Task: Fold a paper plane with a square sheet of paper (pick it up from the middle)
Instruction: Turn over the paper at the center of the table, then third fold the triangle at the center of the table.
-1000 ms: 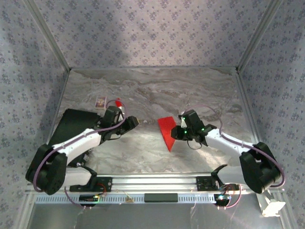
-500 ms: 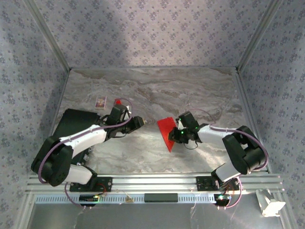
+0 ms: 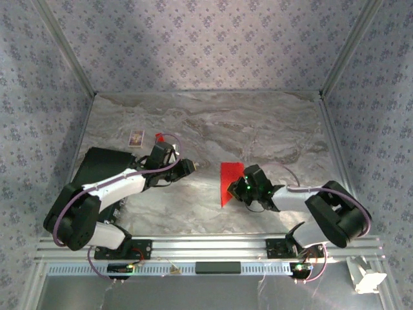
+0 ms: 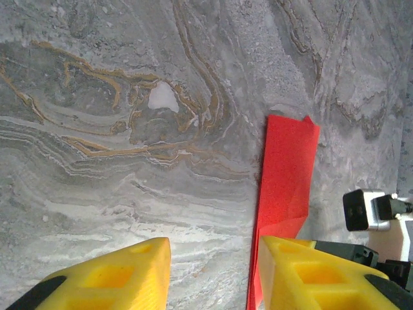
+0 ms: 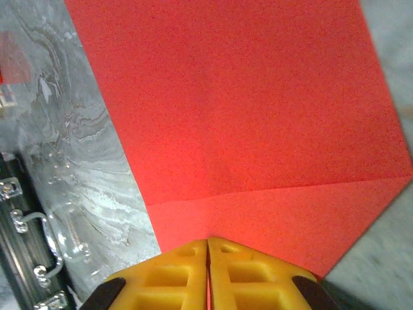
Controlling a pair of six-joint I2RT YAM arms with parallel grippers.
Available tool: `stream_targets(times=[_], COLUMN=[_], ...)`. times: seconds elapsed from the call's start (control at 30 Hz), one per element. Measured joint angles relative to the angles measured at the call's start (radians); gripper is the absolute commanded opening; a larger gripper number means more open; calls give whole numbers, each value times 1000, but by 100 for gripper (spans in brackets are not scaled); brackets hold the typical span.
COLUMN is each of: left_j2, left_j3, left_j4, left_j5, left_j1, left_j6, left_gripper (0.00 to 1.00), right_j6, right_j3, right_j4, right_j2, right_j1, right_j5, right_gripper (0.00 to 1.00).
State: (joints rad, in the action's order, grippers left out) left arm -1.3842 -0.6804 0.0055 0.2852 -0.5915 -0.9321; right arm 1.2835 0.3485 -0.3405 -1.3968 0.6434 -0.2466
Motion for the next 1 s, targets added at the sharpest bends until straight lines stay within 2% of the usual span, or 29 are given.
stream_targets(times=[0.1, 0.23, 0.43, 0.73, 1.0], left_j2=[0, -11, -42, -50, -75], left_j3=[0, 0, -13, -32, -52], left_j4=[2, 21, 24, 25, 26], left_j5=[3, 18, 35, 42, 44], left_j1=[0, -1, -15, -30, -43], left_j6=[0, 0, 0, 0, 0], left_gripper=[37, 35, 33, 31, 30], right_j6=[-7, -104, -196, -273, -192], right_j3=[6, 85, 105, 101, 86], right_j4=[66, 215, 279, 296, 250], right_j2=[53, 114, 122, 31, 24], right_j1=[1, -1, -50, -74, -47], right_j5=[11, 32, 11, -65, -45], right_gripper=[14, 13, 8, 6, 2])
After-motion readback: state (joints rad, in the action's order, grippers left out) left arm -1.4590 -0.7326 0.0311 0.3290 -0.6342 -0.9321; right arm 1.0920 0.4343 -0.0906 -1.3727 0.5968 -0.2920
